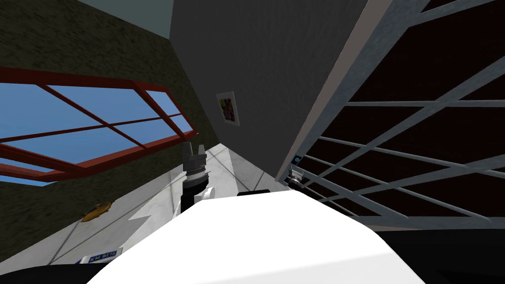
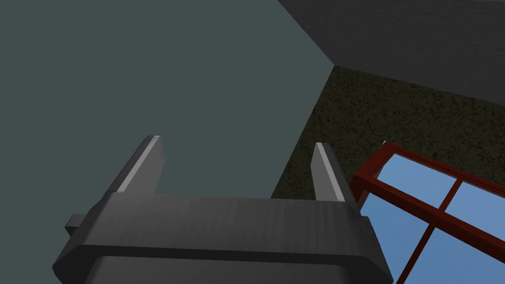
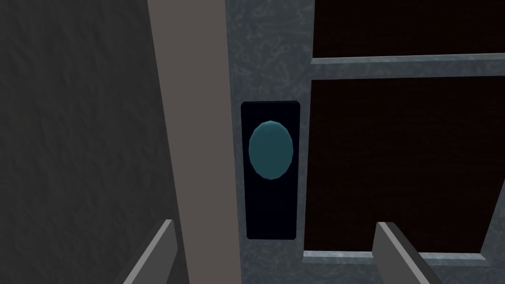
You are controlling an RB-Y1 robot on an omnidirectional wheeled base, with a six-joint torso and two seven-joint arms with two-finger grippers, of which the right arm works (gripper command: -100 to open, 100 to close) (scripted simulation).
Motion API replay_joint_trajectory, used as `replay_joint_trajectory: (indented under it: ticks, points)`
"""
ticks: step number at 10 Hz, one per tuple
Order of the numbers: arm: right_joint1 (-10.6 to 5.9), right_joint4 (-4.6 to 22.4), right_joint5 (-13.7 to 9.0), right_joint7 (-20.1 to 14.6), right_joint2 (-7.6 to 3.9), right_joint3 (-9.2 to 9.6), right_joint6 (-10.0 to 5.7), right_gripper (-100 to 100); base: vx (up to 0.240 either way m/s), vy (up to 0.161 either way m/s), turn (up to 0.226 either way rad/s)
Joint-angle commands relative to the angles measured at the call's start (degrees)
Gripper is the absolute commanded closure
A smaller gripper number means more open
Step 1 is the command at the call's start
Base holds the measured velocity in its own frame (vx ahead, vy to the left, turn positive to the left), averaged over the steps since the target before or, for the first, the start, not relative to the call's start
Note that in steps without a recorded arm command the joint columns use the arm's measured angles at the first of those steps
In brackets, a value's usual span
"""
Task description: Pull the door open
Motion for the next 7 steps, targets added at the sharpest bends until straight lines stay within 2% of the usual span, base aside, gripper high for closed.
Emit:
replay_joint_trajectory:
  ticks: [1, 7]
  points:
    - [0.12, 1.08, 0.17, -1.68, -0.90, 0.28, -0.51, -100, 0.131, -0.001, -0.010]
    - [1.90, 3.49, 0.75, -7.58, -4.74, 1.30, -1.65, -100, 0.104, -0.008, -0.016]
